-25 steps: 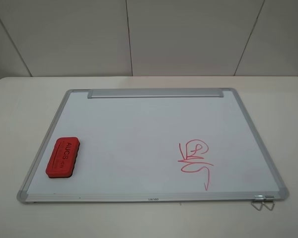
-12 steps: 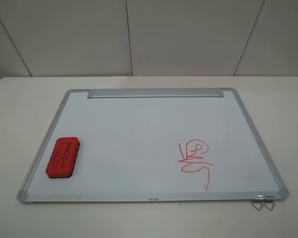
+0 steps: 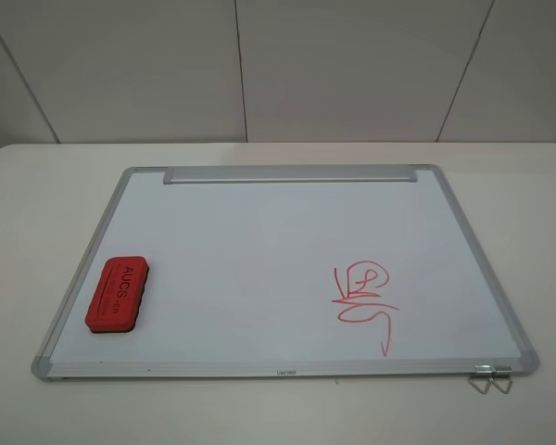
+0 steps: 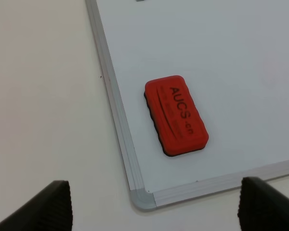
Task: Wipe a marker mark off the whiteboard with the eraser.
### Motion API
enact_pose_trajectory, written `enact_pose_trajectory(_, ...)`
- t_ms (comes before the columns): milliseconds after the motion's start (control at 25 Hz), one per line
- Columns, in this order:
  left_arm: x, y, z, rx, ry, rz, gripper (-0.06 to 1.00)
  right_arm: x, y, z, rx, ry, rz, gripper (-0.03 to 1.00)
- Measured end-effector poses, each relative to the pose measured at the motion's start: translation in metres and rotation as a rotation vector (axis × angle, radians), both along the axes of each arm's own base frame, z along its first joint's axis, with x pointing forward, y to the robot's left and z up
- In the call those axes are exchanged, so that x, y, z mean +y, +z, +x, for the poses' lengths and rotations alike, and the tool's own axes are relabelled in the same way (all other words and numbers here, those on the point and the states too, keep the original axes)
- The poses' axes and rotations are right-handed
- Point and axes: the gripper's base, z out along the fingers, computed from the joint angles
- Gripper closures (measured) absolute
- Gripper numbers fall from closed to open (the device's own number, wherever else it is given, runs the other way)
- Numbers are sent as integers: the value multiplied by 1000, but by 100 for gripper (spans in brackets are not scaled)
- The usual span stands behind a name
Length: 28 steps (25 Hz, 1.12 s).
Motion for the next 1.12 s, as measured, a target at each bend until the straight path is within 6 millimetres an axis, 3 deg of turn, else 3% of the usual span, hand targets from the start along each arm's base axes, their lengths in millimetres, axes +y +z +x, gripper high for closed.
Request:
enact_pose_trajectory(640,5,0,-3,-1,417,-6,25,0,0,0,0,0,0,26)
enact_pose_trajectory(1120,-1,0,-2,-4,334,17,25,0,0,0,0,0,0,26)
